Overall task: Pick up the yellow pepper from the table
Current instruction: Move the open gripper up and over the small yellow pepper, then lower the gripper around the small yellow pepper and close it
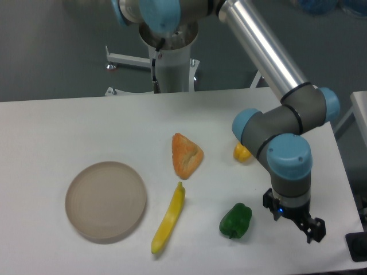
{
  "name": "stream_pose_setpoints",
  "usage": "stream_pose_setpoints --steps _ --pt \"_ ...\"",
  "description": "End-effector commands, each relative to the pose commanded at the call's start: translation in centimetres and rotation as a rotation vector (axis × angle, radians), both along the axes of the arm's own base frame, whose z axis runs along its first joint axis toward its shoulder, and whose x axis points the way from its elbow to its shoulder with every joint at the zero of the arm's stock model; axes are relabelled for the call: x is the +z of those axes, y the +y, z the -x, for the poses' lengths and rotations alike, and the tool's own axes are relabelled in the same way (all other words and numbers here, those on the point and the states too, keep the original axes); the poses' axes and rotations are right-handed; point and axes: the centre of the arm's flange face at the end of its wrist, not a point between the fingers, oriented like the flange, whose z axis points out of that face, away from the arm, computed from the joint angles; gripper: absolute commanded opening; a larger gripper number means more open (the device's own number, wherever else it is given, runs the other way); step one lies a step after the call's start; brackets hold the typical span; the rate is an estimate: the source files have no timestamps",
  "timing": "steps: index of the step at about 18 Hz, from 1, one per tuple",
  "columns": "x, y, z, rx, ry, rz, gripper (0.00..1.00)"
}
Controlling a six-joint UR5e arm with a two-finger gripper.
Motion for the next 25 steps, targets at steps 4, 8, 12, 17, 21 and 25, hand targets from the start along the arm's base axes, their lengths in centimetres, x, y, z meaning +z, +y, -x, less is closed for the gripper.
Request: stream_pose_setpoints --steps 4,8,12,17,21,25 --pt "0.1 -4.1 -1.9 0.019 -0.105 0.108 1.0" --pt "-0.6 -9.4 -3.4 0.057 -0.176 0.174 1.0" --pt "-2.8 -12.3 -6.5 0.057 -0.219 0.233 1.0" --pt "-5.3 -14.0 -8.5 0.057 -0.209 0.223 1.0" --pt "-5.2 -14.0 -8.5 0.055 -0.182 0.197 1.0" --pt "-5.4 -14.2 -8.5 0.055 -0.177 0.208 1.0"
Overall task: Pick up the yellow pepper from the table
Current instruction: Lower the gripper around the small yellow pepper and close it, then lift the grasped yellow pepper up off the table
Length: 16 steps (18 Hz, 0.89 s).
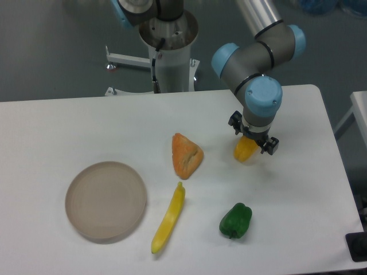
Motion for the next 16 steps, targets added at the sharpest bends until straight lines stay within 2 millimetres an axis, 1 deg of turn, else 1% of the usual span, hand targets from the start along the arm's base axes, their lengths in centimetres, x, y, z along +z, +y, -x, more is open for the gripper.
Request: stream_pose_setpoints --steps 6,8,16 --pt "-0.6 -0.1 -0.2 -0.004 0.003 0.01 1.0" --pt "-0.5 0.1 -0.1 -0.003 0.01 0.002 1.0" --pt "-2.4 -0.6 -0.6 -0.025 0.0 0.013 1.0"
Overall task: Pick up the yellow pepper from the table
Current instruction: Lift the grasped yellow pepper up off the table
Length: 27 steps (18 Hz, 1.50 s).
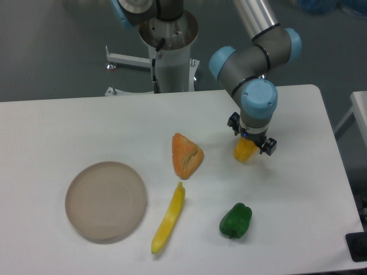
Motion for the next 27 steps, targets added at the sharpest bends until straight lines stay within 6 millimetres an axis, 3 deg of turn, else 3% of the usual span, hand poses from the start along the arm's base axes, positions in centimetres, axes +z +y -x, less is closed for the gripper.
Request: stream_pose_setpoints --steps 3,5,6,10,17,23,27 --pt "0.0 0.0 0.2 0.003 0.001 -0.003 0.96" --pt "0.4 0.1 0.5 0.011 0.007 -0.008 0.71" --pt "0.5 0.1 0.5 0.005 0.008 -0.009 0.63" --pt "1.0 0.3 0.8 0.003 0.015 -0.016 0.51" --pt "4.3 1.7 2.1 0.002 0.055 -0.073 0.45" --pt "8.7 6.0 1.4 -0.026 0.055 -0.219 0.45" --pt "9.7 7.2 1.7 -0.032 0.045 -0.268 0.45"
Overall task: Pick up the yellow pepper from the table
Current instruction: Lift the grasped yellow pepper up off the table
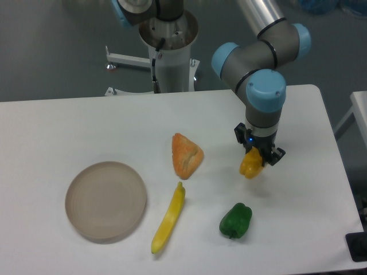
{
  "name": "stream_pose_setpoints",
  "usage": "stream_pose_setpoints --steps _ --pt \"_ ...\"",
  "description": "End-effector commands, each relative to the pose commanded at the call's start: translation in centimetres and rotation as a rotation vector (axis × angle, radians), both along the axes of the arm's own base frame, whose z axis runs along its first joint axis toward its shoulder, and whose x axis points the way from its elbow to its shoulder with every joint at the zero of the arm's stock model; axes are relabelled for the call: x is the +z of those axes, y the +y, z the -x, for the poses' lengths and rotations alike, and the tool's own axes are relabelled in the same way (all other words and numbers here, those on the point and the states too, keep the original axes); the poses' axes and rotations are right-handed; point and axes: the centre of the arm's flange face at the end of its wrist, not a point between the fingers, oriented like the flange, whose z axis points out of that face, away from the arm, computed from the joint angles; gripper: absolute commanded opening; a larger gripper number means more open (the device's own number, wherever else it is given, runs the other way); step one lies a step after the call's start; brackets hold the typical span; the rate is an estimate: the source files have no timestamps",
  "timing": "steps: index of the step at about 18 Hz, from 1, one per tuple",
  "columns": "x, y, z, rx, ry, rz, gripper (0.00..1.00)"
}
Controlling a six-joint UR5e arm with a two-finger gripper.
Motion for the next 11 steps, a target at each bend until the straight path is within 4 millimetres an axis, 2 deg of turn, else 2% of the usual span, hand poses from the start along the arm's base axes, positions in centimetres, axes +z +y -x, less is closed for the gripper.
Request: stream_pose_setpoints --steps 3,11 --pt "0.1 0.8 -0.2 -0.01 0.005 -0.003 0.45" --pt "-0.2 1.1 -0.1 -0.012 0.014 0.001 0.45"
